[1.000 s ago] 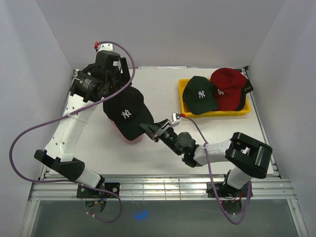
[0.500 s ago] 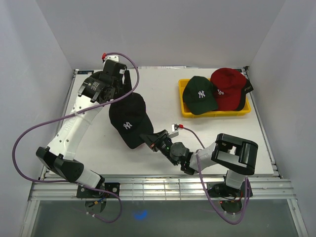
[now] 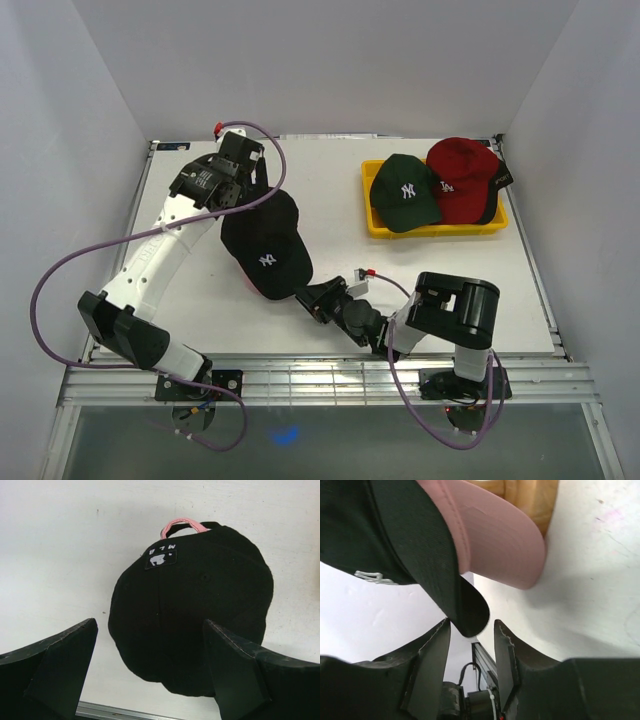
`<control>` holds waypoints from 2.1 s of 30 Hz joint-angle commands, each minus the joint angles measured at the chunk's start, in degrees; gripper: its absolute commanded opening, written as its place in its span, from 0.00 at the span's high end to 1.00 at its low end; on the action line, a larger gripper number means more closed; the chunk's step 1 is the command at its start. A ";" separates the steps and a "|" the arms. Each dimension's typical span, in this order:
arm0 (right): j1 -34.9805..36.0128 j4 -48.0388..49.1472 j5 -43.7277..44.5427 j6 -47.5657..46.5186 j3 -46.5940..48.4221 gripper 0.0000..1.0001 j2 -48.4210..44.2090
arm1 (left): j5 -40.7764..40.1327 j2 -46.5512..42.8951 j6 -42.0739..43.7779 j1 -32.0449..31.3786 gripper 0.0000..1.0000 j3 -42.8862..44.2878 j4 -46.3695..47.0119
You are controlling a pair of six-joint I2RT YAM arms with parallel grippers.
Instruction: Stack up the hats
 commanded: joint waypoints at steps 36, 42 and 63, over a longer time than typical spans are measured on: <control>-29.78 -66.71 -45.38 -49.11 27.14 0.40 -25.74 | 30.34 -20.67 -15.19 35.26 0.48 -39.09 13.31; -30.57 -63.88 -50.30 -51.31 26.97 0.43 -22.05 | 34.47 -21.73 -19.05 35.43 0.66 -48.69 18.76; -30.66 -48.58 -58.84 -51.32 26.00 0.49 -13.08 | 39.57 -14.53 -27.23 35.43 0.74 -61.53 40.47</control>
